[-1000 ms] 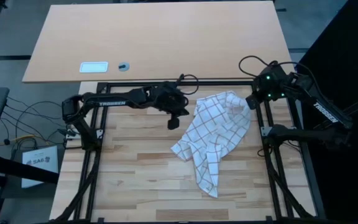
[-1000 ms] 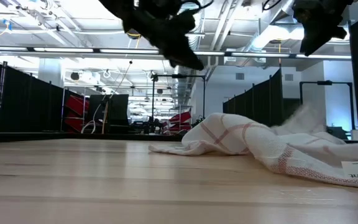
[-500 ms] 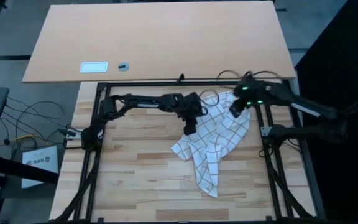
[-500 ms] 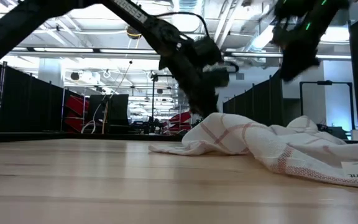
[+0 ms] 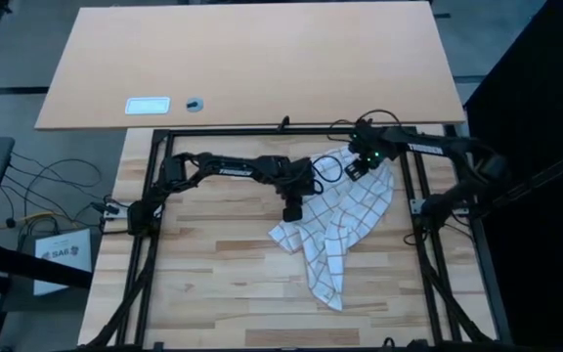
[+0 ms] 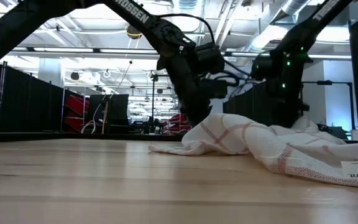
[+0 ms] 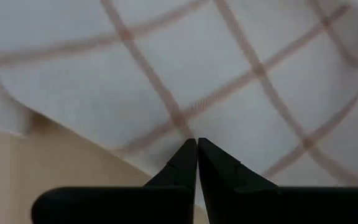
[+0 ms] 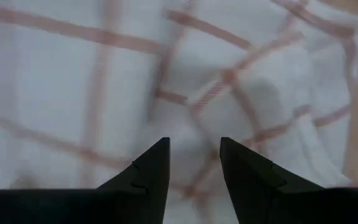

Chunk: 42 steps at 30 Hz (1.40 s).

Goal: Roll towel
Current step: Fold the white checkered towel

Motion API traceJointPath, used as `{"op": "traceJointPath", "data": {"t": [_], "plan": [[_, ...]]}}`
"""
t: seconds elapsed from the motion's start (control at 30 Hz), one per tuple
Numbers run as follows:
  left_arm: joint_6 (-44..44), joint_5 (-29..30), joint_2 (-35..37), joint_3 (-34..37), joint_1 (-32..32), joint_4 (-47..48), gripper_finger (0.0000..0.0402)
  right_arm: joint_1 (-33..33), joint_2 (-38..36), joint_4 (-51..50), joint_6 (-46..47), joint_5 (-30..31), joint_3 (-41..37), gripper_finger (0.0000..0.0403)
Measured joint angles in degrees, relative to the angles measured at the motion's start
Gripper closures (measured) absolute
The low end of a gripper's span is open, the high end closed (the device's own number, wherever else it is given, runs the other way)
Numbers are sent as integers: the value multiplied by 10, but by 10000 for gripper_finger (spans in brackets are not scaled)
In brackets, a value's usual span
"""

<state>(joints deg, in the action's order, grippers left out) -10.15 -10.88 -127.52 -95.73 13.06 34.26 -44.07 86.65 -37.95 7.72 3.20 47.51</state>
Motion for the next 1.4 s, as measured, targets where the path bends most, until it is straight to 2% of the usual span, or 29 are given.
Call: {"op": "traceJointPath", "data": {"t": [0.23,0.47,0.63,0.9,1.0,1.07,1.17,1.23,1.27,1.33,1.4], "plan": [[23,4,6,61,-7,-21,402,-19,47,-8,-42,-4,0,275],[41,-2,42,129,-33,14,402,-42,55,-10,-61,-9,0,275],[95,1,123,234,-53,16,402,-69,55,-16,-77,-8,0,275],[251,30,299,455,-93,-45,402,-86,55,-4,-107,-21,0,275],[295,37,351,495,-107,-38,402,-85,48,17,-120,-23,0,275],[304,51,381,495,-110,-28,402,-80,28,24,-135,-57,3,275],[293,90,428,453,-100,-53,402,-51,-22,28,-141,-155,20,275],[275,101,444,428,-86,-53,402,-16,-65,36,-137,-231,23,275],[266,105,444,421,-79,-52,402,10,-83,44,-129,-249,23,275],[242,107,440,417,-61,-59,402,79,-100,81,-105,-248,23,275],[222,105,425,414,-40,-84,402,153,-91,126,-81,-216,23,275]]}}
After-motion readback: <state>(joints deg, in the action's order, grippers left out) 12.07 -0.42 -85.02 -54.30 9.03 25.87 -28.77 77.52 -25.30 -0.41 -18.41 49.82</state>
